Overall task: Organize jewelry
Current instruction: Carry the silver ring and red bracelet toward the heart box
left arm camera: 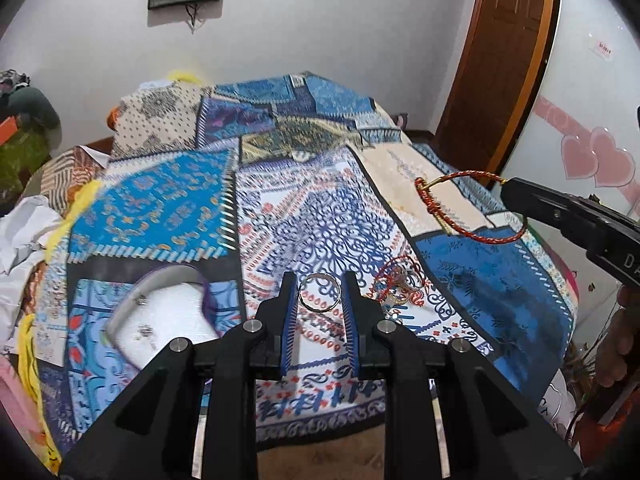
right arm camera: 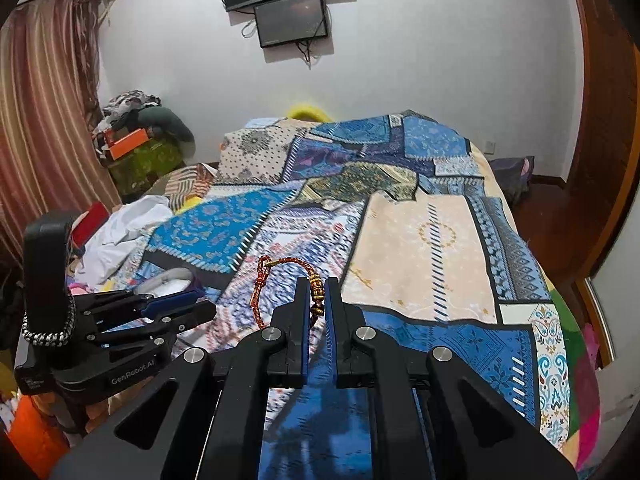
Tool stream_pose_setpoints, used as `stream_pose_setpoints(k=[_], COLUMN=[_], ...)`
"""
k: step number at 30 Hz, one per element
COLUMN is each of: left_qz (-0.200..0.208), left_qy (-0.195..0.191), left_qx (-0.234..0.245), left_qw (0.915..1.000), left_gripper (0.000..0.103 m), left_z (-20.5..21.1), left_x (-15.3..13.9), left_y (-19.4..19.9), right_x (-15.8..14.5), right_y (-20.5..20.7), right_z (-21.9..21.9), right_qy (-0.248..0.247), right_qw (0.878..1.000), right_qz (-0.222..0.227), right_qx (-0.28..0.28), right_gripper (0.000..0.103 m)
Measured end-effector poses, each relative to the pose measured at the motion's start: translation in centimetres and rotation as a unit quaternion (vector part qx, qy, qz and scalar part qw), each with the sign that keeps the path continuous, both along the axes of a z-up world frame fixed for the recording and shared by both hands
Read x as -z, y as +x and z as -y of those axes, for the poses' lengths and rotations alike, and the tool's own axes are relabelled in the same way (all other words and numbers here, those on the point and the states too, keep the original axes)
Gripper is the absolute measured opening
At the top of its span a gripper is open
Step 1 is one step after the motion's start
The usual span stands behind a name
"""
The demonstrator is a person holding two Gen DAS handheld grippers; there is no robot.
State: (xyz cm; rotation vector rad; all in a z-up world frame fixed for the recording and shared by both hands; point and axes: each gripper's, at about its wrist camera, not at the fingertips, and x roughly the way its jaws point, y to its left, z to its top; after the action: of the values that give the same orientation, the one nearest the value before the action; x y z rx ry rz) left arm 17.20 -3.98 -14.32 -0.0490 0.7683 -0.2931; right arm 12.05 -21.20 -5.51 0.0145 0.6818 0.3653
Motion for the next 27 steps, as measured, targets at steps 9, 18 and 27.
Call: stream_pose_setpoints(k=[9, 18, 27], left_qz=[0.04, 0.057, 0.055], left_qy=[-0.005, -0.015, -0.026], left_qx=[-0.036, -0.073, -0.1], left_qw=[0.9985, 0.9956, 0.9931], left_gripper=[0.021, 0.021, 0.021], left_z=[-3.8, -7.7, -11.0], left_x=[-2.8, -3.7, -3.0], left_y=[-2.8, -4.8, -5.9], right_x=[-1.8, -2.4, -1.3], right_y=[-0.9, -1.6, -1.5], right_z=[-3.7, -8.1, -11.8], right_qy=[0.003, 0.005, -0.007], right_qw=[0.999, 0.997, 0.993], right_qz=[0.026, 0.034, 0.024], right_qx=[-0.032, -0.073, -0.112], right_gripper=[0.006, 0.006, 0.006])
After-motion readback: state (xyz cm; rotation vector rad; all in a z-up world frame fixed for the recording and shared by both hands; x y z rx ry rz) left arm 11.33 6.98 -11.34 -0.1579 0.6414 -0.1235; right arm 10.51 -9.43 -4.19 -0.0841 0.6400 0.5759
